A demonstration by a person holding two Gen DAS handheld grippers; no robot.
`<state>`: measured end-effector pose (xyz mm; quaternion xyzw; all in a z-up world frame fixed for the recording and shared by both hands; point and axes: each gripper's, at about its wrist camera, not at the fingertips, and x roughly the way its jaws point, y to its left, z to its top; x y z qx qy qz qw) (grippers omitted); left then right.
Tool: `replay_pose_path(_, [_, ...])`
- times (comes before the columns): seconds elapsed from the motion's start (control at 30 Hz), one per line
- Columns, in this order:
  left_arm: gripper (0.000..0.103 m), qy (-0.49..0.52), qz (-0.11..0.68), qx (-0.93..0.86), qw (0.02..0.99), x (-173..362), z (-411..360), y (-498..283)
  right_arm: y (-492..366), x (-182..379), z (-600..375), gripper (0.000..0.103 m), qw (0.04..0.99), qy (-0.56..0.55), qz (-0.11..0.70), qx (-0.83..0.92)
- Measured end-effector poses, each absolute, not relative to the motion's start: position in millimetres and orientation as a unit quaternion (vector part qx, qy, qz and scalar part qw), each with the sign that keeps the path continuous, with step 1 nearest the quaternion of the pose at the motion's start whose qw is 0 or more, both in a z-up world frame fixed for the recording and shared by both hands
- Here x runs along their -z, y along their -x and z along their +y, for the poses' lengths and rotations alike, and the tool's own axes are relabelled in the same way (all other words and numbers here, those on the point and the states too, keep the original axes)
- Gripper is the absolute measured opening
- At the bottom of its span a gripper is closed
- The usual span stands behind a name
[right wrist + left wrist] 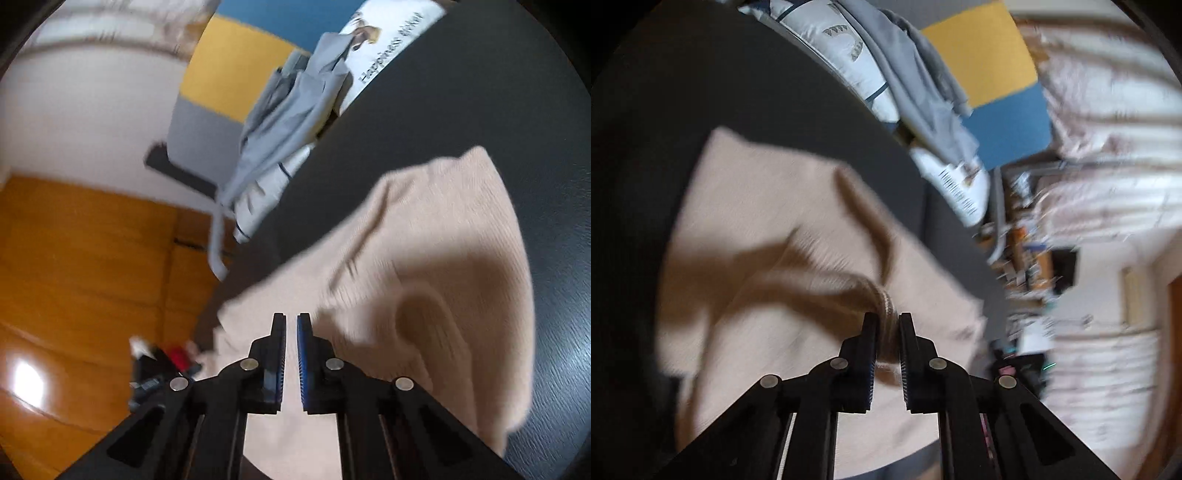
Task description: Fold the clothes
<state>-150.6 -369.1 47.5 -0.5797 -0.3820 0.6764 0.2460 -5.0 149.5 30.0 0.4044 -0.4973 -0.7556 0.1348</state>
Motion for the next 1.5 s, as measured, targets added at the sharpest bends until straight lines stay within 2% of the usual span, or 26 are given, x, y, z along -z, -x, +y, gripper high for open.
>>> replay_pose_path(0.07, [0.012, 0.563, -0.422, -0.674, 0.225, -42, -375, 166, 10, -30, 155, 0.009, 0.12, -0.393, -0.513, 0.753])
replay_pose_path(0.1, [0.021, 0.553, -0.44, -0.676, 0.211, -39, -378, 173, 8, -33, 156, 0.009, 0.112, -0.393, -0.506, 0.76])
replay_pose_path(0.13, [0.03, 0.543, -0.457, -0.677, 0.196, -35, -382, 179, 4, -36, 155, 0.014, 0.106, -0.397, -0.493, 0.767])
replay_pose_path(0.17, [0.052, 0.54, -0.468, -0.676, 0.179, -29, -390, 177, -1, -39, 155, 0.027, 0.101, -0.4, -0.481, 0.774])
replay_pose_path(0.2, [0.064, 0.536, -0.48, -0.676, 0.162, -23, -399, 176, -7, -43, 155, 0.028, 0.097, -0.399, -0.472, 0.78])
replay_pose_path(0.27, [0.064, 0.524, -0.485, -0.685, 0.145, -16, -409, 167, -17, -45, 150, 0.028, 0.093, -0.41, -0.445, 0.791])
replay_pose_path(0.47, [0.065, 0.511, -0.334, -0.77, 0.185, -14, -382, 112, -38, -43, 127, 0.028, 0.083, -0.46, -0.35, 0.812])
replay_pose_path(0.53, [0.067, 0.491, -0.298, -0.796, 0.191, -18, -374, 98, -31, -33, 120, 0.029, 0.088, -0.475, -0.349, 0.803])
replay_pose_path(0.6, [0.068, 0.486, -0.263, -0.813, 0.184, -20, -364, 95, -20, -27, 117, 0.023, 0.106, -0.467, -0.374, 0.794])
replay_pose_path(0.63, [0.068, 0.486, -0.249, -0.818, 0.18, -20, -358, 95, -15, -24, 116, 0.01, 0.115, -0.463, -0.386, 0.789])
replay_pose_path(0.73, [0.069, 0.489, -0.238, -0.825, 0.156, -21, -359, 101, -4, -22, 129, 0.009, 0.075, -0.432, -0.416, 0.796])
replay_pose_path(0.8, [0.069, 0.491, -0.241, -0.826, 0.137, -18, -364, 105, 3, -23, 143, 0.009, 0.031, -0.405, -0.434, 0.804])
replay_pose_path(0.83, [0.069, 0.489, -0.25, -0.825, 0.134, -17, -367, 105, 7, -23, 149, 0.017, 0.009, -0.392, -0.442, 0.807])
replay_pose_path(0.87, [0.069, 0.487, -0.257, -0.825, 0.131, -18, -369, 104, 9, -24, 155, 0.032, -0.016, -0.383, -0.442, 0.811])
replay_pose_path(0.93, [0.069, 0.472, -0.254, -0.837, 0.109, -24, -375, 96, 0, -31, 156, 0.032, -0.08, -0.4, -0.392, 0.825])
replay_pose_path(0.97, [0.069, 0.463, -0.247, -0.845, 0.105, -27, -375, 94, -5, -34, 150, 0.032, -0.075, -0.392, -0.372, 0.838])
replay_pose_path(1.07, [0.071, 0.43, -0.199, -0.875, 0.097, -37, -363, 92, -3, -43, 119, 0.032, -0.029, -0.382, -0.287, 0.878])
replay_pose_path(1.17, [0.071, 0.429, -0.147, -0.886, 0.094, -35, -343, 102, 12, -50, 77, 0.032, 0.015, -0.406, -0.166, 0.898])
replay_pose_path(1.27, [0.071, 0.438, -0.09, -0.891, 0.074, -26, -328, 114, 29, -47, 48, 0.031, 0.042, -0.413, -0.1, 0.904])
replay_pose_path(1.37, [0.072, 0.434, -0.022, -0.9, 0.021, -14, -324, 123, 41, -28, 46, 0.027, 0.016, -0.442, -0.073, 0.894])
replay_pose_path(1.5, [0.072, 0.425, -0.008, -0.905, 0.007, -15, -334, 125, 37, -14, 76, 0.027, -0.018, -0.419, -0.148, 0.896])
